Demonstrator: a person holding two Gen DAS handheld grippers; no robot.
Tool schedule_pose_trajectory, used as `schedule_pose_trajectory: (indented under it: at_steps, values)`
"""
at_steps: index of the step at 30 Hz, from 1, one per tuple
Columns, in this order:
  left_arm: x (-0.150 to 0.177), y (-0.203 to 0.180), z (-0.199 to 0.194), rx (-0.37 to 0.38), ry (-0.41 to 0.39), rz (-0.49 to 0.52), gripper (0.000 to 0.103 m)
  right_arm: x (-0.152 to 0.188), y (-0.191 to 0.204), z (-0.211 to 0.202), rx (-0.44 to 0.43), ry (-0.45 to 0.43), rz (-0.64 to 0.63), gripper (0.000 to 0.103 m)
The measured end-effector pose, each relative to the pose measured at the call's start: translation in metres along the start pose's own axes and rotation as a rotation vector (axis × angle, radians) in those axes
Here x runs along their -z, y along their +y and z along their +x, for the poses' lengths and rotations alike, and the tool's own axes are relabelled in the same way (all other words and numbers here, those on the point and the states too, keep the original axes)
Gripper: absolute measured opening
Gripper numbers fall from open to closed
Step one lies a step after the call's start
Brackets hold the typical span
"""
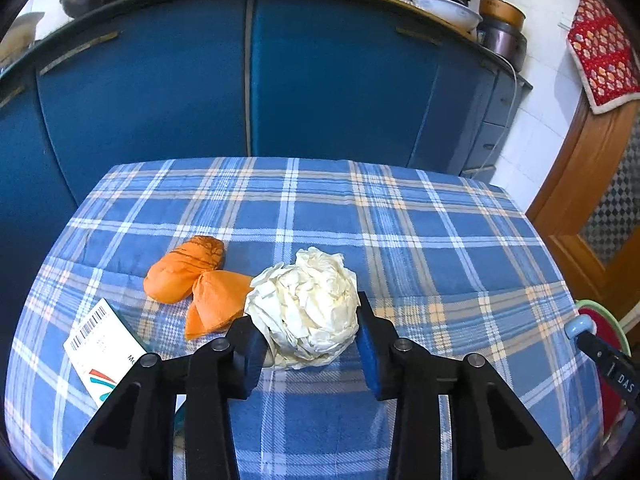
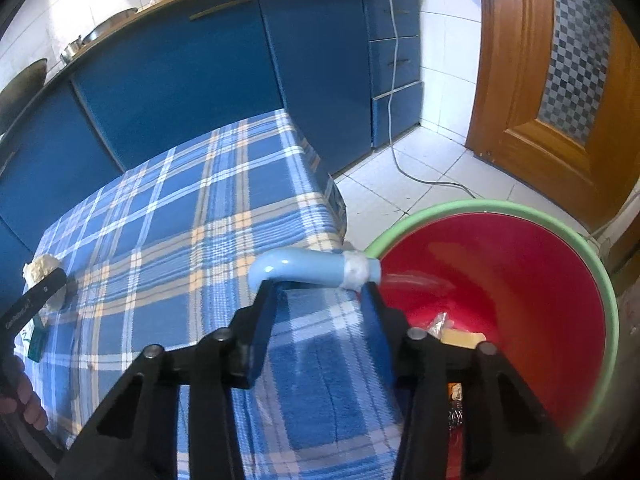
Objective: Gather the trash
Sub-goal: 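Grasp the crumpled cream paper with the left tool while the right tool grasps the light blue pipe, then carry the cream paper and light blue pipe over the red bucket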
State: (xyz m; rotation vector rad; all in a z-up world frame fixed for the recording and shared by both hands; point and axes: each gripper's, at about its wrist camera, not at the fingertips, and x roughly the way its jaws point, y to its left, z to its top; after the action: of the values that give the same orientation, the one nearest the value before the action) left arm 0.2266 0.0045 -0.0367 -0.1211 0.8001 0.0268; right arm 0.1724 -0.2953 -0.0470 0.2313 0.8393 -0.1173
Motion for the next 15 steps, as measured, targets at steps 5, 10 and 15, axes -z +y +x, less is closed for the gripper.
schedule_pose_trajectory:
  at_steps: [5, 10, 15]
  values:
    - [0.000, -0.003, -0.007, 0.018, -0.018, 0.007, 0.040, 0.000, -0.009, -0.001, -0.005, -0.005, 0.036, 0.027]
    - [0.000, -0.007, -0.012, 0.035, -0.029, 0.017, 0.040, 0.000, -0.009, -0.004, -0.010, -0.009, 0.024, 0.026]
    - [0.000, -0.007, -0.013, 0.048, -0.028, 0.018, 0.040, 0.004, 0.002, -0.016, -0.022, -0.031, -0.067, 0.028]
